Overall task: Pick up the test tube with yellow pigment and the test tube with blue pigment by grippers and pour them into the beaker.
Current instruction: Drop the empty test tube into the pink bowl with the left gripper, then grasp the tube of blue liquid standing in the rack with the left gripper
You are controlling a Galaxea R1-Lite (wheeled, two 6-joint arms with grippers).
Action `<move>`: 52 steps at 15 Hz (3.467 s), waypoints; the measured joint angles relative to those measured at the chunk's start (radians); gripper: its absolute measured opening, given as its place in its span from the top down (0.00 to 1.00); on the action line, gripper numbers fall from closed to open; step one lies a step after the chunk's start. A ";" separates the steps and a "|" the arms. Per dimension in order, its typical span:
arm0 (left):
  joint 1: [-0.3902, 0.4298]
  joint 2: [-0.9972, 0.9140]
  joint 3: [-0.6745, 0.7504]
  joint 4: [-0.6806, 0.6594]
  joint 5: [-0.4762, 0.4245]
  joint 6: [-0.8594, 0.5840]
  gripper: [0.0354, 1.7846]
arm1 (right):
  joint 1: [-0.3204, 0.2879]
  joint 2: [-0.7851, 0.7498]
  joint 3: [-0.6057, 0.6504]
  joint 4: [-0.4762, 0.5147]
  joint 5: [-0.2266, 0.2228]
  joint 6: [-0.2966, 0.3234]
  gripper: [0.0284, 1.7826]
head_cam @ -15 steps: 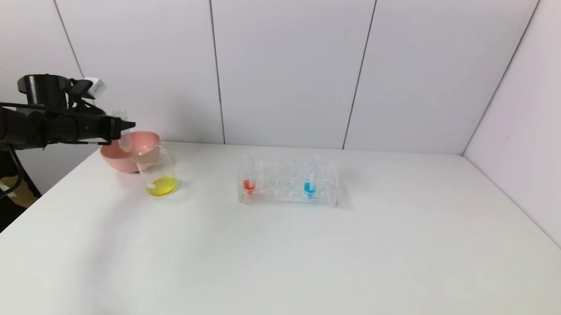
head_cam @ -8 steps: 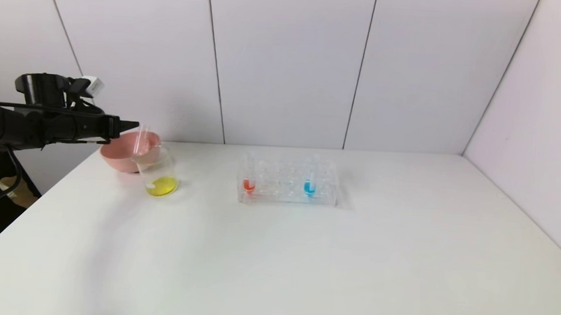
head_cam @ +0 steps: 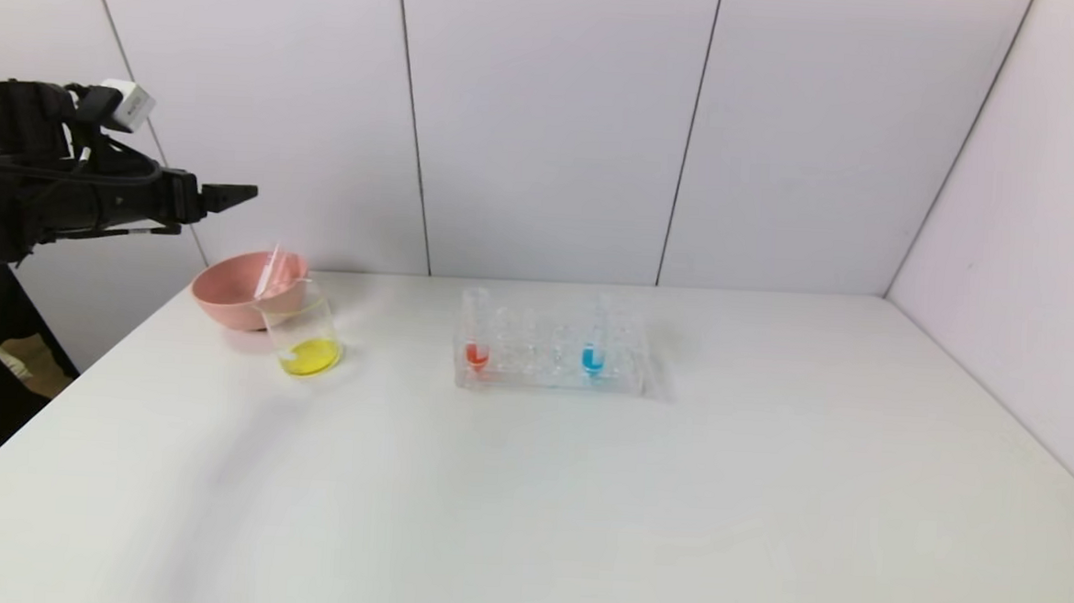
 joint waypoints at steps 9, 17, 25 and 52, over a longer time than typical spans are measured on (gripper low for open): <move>-0.001 -0.429 0.382 -0.031 0.165 -0.019 0.01 | 0.000 0.000 0.000 0.000 0.000 0.000 0.04; -0.002 -0.848 0.673 0.072 0.210 -0.184 0.01 | 0.000 0.000 0.000 0.000 0.000 0.000 0.04; -0.174 -1.172 0.836 0.217 0.200 -0.309 0.01 | 0.000 0.000 0.000 0.000 0.000 0.000 0.04; -0.760 -0.628 0.874 -0.233 0.086 -0.388 0.01 | 0.000 0.000 0.000 0.000 0.000 0.000 0.04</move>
